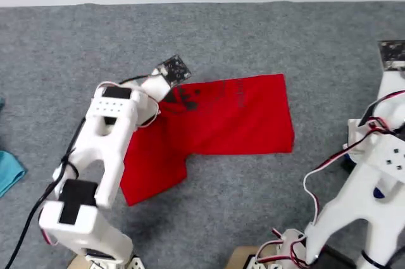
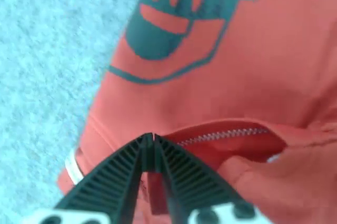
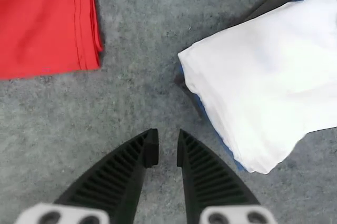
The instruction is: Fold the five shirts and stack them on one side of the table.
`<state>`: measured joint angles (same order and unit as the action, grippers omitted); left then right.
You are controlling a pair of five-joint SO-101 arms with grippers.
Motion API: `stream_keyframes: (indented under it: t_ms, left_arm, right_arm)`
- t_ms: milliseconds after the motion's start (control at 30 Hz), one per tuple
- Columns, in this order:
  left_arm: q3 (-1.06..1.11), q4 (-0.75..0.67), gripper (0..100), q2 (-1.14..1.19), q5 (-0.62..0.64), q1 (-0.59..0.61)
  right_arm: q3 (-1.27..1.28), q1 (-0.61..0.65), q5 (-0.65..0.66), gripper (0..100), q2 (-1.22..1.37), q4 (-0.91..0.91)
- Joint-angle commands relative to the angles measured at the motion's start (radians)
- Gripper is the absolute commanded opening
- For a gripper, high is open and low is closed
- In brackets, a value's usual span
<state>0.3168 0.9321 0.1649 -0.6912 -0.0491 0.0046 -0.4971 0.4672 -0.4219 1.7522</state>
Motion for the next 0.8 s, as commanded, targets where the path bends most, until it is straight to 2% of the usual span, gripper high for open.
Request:
stream_keyframes:
  t_ms: [0,233,367,500,667,767]
  left_arm:
    - [-0.101,-0.017,0,0.032,-0.011,0.005]
    - [-0.173,-0.015,2,0.129,-0.009,0.002]
    - [-0.213,0.000,15,0.137,-0.003,0.014]
    - [-0.294,0.044,17,0.137,0.012,0.025]
    - [-0.446,0.265,17,0.135,-0.034,0.020]
    - [-0.524,0.466,11,0.137,-0.117,0.012]
  right_arm:
    - [0.031,-0.010,0.002,7.2,-0.033,0.035]
    - [0.069,-0.010,0.002,7.2,-0.042,-0.002]
    - [0.071,-0.010,0.002,7.2,-0.038,-0.016]
    - [0.071,-0.008,0.002,7.2,-0.035,-0.016]
    - [0.071,-0.008,0.003,7.2,-0.033,-0.016]
    - [0.071,-0.008,0.006,7.2,-0.033,-0.016]
